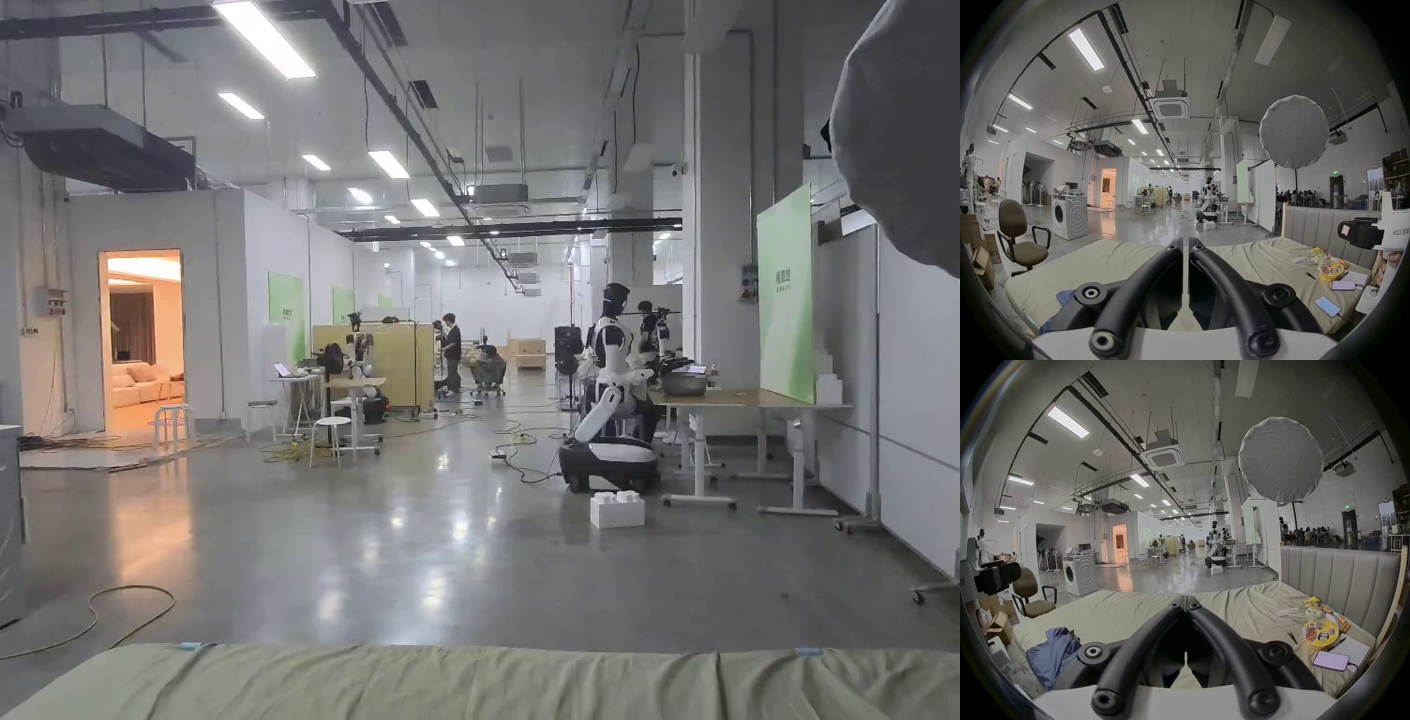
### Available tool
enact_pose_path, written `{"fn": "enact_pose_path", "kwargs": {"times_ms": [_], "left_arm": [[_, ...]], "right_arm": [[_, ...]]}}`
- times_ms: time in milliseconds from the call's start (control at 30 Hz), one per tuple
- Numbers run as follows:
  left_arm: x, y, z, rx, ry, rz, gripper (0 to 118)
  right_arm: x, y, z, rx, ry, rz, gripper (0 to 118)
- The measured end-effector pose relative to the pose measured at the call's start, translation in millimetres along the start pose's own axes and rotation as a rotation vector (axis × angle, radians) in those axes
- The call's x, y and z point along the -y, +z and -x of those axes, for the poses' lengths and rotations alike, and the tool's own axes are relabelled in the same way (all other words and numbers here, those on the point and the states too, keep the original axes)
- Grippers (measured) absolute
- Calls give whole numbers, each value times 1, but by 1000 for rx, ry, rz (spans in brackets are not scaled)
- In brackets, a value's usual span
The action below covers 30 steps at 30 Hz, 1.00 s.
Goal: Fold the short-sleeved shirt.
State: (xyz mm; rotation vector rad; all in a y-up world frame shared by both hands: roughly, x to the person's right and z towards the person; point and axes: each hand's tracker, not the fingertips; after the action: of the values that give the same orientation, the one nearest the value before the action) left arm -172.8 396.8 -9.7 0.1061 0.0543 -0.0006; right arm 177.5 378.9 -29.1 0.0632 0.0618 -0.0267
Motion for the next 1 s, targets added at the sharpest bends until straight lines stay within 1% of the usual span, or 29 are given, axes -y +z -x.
{"fn": "enact_pose_path", "kwargs": {"times_ms": [233, 333, 367, 400, 433, 467, 500, 533, 567, 633, 667, 700, 733, 767, 800, 833, 867, 900, 933, 967, 1000], "left_arm": [[-2, -5, 2, -4, 16, 18, 3], [-11, -10, 4, 31, 61, 41, 3], [-16, -11, 4, 42, 51, 28, 3], [-21, -12, 2, 46, 27, 17, 3], [-25, -13, -2, 48, -36, 6, 3], [-28, -15, -6, 53, -109, 7, 3], [-29, -18, -11, 55, -197, 5, 3], [-23, -20, -18, 68, -341, 26, 3], [-12, -24, -26, 119, -512, 80, 3], [29, -22, -39, 180, -884, 130, 3], [51, -19, -46, 155, -1034, 168, 3], [71, -17, -51, 142, -1145, 202, 3], [95, -14, -50, 183, -1258, 236, 3], [113, -9, -51, 233, -1314, 253, 3], [125, -5, -51, 279, -1333, 280, 3], [138, 0, -51, 325, -1344, 302, 3], [142, 5, -53, 365, -1346, 327, 3], [145, 8, -54, 382, -1337, 342, 3], [138, 11, -58, 379, -1315, 349, 3], [126, 12, -60, 357, -1247, 312, 3], [110, 11, -61, 294, -1115, 268, 3]], "right_arm": [[-1, 0, -6, 21, 4, 5, 0], [-10, -4, -5, 19, 14, -1, 0], [-14, -6, -3, 14, 29, 1, 0], [-20, -7, 0, 4, 88, -15, 0], [-22, -6, 4, 3, 158, -30, 0], [-26, -7, 10, 1, 249, -40, 0], [-27, -11, 15, -14, 323, -6, 0], [-24, -14, 20, -30, 440, 37, 0], [-14, -14, 26, -38, 600, 62, 0], [13, -18, 41, -64, 942, 117, 0], [35, -19, 50, -72, 1155, 132, 0], [60, -15, 52, -92, 1328, 153, 0], [80, -12, 56, -168, 1496, 137, 0], [101, -8, 55, -218, 1569, 183, 0], [122, -3, 50, -287, 1617, 181, 0], [126, -3, 58, -344, 1643, 196, 0], [133, -1, 59, -389, 1638, 213, 0], [137, 1, 61, -414, 1631, 224, 1], [137, 5, 59, -406, 1597, 227, 1], [134, 10, 56, -398, 1561, 234, 1], [117, 8, 57, -313, 1399, 231, 1]]}}
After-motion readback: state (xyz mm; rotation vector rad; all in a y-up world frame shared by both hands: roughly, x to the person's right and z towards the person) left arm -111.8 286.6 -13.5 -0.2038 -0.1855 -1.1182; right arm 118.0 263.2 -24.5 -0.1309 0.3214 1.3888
